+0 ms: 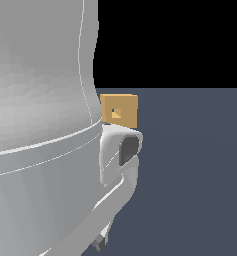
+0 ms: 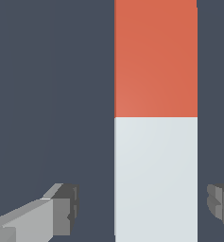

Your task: Insert the peg into the horizontal hole in a box.

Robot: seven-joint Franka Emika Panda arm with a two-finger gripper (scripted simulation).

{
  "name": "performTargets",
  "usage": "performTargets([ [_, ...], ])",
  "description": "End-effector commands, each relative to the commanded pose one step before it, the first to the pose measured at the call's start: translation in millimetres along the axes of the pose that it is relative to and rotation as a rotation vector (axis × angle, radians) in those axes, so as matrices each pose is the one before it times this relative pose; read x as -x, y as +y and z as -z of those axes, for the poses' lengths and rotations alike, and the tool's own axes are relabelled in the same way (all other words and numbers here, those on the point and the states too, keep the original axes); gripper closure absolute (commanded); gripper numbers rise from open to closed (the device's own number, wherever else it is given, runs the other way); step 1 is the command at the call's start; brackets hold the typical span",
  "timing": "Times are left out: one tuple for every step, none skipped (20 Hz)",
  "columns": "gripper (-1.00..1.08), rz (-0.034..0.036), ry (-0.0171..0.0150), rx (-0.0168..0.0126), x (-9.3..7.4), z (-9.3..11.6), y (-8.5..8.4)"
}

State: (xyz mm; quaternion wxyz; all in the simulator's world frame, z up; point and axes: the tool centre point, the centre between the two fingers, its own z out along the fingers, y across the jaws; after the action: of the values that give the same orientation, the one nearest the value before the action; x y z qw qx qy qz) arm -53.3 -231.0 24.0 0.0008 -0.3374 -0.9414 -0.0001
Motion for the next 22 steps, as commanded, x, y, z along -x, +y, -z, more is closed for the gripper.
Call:
performTargets([
  [-0.92, 0.00047, -0.00150, 0.00042, 1.09, -4.95, 0.29],
  [-0.92, 0.00000, 0.00000, 0.00000, 0.27, -0.65, 0.05],
  [-0.92, 0.00000, 0.00000, 0.00000, 0.11, -0.19, 0.03],
  [1.08, 0.00000, 0.00000, 0.00000, 0.00, 0.00, 0.00],
  [1.08, 0.00000, 0.00000, 0.00000, 0.00, 0.00, 0.00],
  [1.08, 0.00000, 0.00000, 0.00000, 0.00, 0.00, 0.00],
  [1.08, 0.00000, 0.00000, 0.00000, 0.00, 0.00, 0.00],
  [1.08, 0.00000, 0.00000, 0.00000, 0.00, 0.00, 0.00],
  [1.08, 0.00000, 0.00000, 0.00000, 0.00, 0.00, 0.00],
  [1.08, 0.00000, 0.00000, 0.00000, 0.00, 0.00, 0.00],
  [1.08, 0.00000, 0.00000, 0.00000, 0.00, 0.00, 0.00],
  [1.08, 0.00000, 0.00000, 0.00000, 0.00, 0.00, 0.00],
  [1.08, 0.00000, 0.00000, 0.00000, 0.00, 0.00, 0.00],
  [1.08, 0.00039, 0.00089, 0.00007, -0.54, 0.16, 0.42],
  [1.08, 0.00000, 0.00000, 0.00000, -0.23, 0.03, 0.36],
  [1.08, -0.00138, -0.00001, 0.00000, -0.44, 0.10, 0.27],
  [1.08, -0.00183, 0.00000, 0.00000, -0.83, 0.16, 0.73],
  [1.08, -0.00258, -0.00001, 0.00000, -1.15, 0.23, 1.02],
  [1.08, -0.00324, -0.00001, 0.00000, -1.49, 0.30, 1.35],
  [1.08, -0.00391, -0.00001, 0.00000, -1.83, 0.36, 1.68],
  [1.08, -0.00468, -0.00001, 0.00000, -2.14, 0.43, 1.94],
  [1.08, -0.00535, -0.00001, 0.00000, -2.47, 0.49, 2.25],
])
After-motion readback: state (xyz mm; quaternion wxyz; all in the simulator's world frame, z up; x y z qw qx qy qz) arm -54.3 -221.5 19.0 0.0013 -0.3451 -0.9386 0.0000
